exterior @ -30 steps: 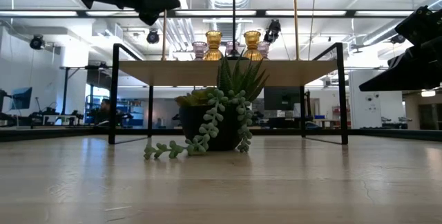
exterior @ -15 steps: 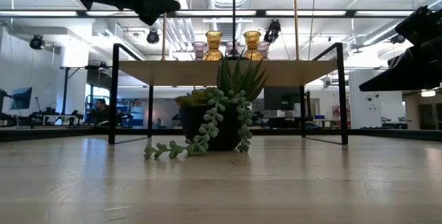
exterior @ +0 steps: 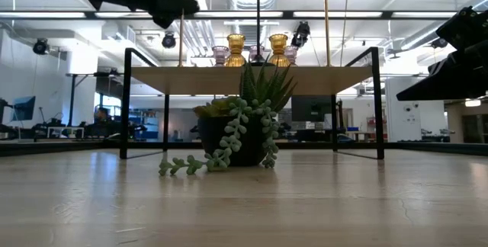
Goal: Pick & Place candle stick holders
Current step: Return to Home Position
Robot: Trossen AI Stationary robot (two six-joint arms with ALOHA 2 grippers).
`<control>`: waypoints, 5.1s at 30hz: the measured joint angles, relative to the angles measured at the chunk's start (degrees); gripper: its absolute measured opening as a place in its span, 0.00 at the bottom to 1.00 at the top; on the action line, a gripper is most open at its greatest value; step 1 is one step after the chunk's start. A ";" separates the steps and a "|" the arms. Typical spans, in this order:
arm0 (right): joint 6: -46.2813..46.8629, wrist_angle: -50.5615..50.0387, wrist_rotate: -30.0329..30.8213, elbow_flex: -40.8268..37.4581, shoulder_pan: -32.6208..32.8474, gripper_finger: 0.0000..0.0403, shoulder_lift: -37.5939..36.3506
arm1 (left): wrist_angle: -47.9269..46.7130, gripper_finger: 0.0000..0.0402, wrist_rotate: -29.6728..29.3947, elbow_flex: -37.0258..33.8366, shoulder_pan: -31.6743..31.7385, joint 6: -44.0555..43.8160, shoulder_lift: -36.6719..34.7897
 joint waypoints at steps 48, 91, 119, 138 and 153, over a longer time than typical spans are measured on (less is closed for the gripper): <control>0.00 0.00 0.00 -0.01 0.00 0.02 0.02 | -4.95 0.03 -7.29 -20.96 1.51 -23.71 -38.44; 0.00 0.02 -0.03 -0.01 -0.02 0.02 0.04 | 0.60 0.03 -26.31 -46.50 -33.48 0.72 -56.45; -5.16 -0.09 0.36 -0.01 -0.02 0.02 -0.29 | 0.79 0.03 -26.29 -46.61 -33.46 0.75 -55.77; -13.01 0.72 -4.42 -0.60 -16.22 0.02 -21.00 | 0.81 0.03 -26.27 -46.65 -33.46 0.76 -55.77; -25.94 1.38 -37.21 -1.95 -34.16 0.02 -35.14 | 0.81 0.03 -26.27 -46.68 -33.44 0.78 -55.77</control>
